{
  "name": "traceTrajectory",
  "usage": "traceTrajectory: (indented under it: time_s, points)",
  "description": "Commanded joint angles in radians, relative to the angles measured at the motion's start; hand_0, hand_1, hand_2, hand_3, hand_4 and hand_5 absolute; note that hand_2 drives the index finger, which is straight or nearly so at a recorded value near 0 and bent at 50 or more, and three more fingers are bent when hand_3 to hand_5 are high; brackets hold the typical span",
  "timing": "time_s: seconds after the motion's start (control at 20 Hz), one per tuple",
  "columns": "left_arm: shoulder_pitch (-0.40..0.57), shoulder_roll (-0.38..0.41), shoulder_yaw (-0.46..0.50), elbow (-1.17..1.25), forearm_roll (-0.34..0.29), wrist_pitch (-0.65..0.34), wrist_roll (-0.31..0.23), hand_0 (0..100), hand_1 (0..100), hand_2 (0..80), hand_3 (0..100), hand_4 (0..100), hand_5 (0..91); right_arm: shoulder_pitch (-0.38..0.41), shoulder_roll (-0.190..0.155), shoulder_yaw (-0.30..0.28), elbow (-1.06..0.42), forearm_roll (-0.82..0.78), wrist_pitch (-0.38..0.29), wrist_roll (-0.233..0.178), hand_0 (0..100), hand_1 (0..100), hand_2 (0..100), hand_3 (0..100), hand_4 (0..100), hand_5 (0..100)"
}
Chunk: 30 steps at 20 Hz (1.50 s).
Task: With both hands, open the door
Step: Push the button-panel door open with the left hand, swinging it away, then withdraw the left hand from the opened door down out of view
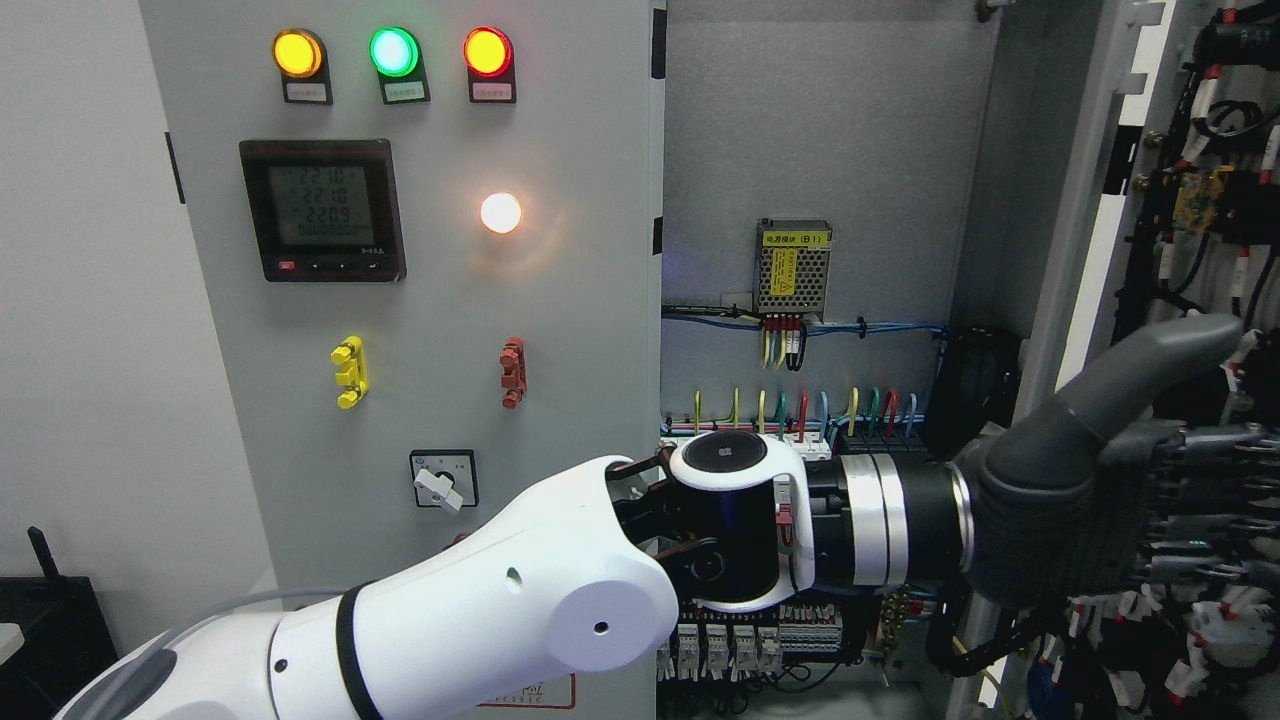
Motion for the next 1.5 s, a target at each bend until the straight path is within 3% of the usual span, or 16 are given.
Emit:
traceTrajectory:
  time_s: [0.0,0.45,1.0,1.15,1.45]
  points:
    - [-0.024,-0.083,-0.021,0.004,-0.013,-0.006,0.002,0,0,0.0,0,0,0.0,0.0,-0.001,-0.018,0.0,0.0,0.0,0.0,39,0,0,0,0,0]
    - [-0.038,-0.088,-0.104,0.006,0.029,-0.055,0.092,0,0,0.0,0,0,0.0,0.0,-0.001,-0.018,0.0,0.0,0.0,0.0,39,0,0,0,0,0]
    - [-0.036,-0.085,-0.098,0.021,0.03,-0.051,0.088,0,0,0.0,0,0,0.0,0.0,-0.001,-0.018,0.0,0.0,0.0,0.0,39,0,0,0,0,0]
    - [-0.036,-0.045,-0.097,0.023,0.025,-0.048,0.078,0,0,0.0,0,0,0.0,0.0,-0.001,-0.018,0.0,0.0,0.0,0.0,39,0,0,0,0,0]
    - [0.053,0.16,-0.086,0.007,-0.004,-0.028,0.003,0,0,0.0,0,0,0.0,0.0,-0.001,-0.018,0.0,0.0,0.0,0.0,39,0,0,0,0,0]
